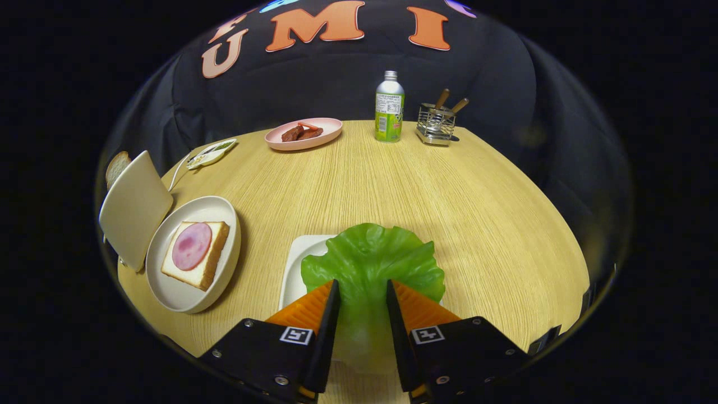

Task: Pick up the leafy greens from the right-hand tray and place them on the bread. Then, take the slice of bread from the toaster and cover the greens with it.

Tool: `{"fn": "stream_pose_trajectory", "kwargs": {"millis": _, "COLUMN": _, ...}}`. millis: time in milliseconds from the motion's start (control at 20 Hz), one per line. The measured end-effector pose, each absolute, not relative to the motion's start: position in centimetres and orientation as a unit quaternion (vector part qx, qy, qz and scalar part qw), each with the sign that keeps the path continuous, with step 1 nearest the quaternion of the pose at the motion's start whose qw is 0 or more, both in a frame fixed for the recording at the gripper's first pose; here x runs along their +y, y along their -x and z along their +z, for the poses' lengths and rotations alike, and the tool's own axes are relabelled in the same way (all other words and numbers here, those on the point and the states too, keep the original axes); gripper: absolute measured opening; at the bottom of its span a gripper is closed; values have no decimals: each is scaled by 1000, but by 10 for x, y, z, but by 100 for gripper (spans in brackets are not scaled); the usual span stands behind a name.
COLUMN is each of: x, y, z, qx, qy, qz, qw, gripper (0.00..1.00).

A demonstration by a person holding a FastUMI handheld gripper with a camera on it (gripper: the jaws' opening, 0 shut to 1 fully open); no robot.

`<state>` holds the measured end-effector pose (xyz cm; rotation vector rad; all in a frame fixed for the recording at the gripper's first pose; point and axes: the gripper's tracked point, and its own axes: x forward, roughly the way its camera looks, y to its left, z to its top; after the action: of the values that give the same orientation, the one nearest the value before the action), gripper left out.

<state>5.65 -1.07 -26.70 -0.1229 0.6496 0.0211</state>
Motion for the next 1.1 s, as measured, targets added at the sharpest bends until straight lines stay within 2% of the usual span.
{"fn": "stream_pose_trajectory", "kwargs": {"millis": 100, "x": -14, "y": -56, "z": -266, "qx": 317, "qy": 60, "qz": 9, "qw": 946, "gripper": 40}}
{"fn": "stream_pose_trajectory", "kwargs": {"millis": 200, "x": -17, "y": -58, "z": -265, "qx": 311, "qy": 62, "qz": 3, "qw": 948, "gripper": 26}}
{"fn": "stream_pose_trajectory", "kwargs": {"millis": 250, "x": -21, "y": -58, "z": -265, "qx": 307, "qy": 60, "qz": -5, "qw": 950, "gripper": 15}}
{"fn": "stream_pose_trajectory", "kwargs": {"millis": 350, "x": -19, "y": -59, "z": -265, "qx": 308, "qy": 50, "qz": -6, "qw": 950, "gripper": 3}}
{"fn": "stream_pose_trajectory", "kwargs": {"millis": 1100, "x": 16, "y": -49, "z": -220, "qx": 290, "qy": 48, "qz": 28, "qw": 955, "gripper": 1}}
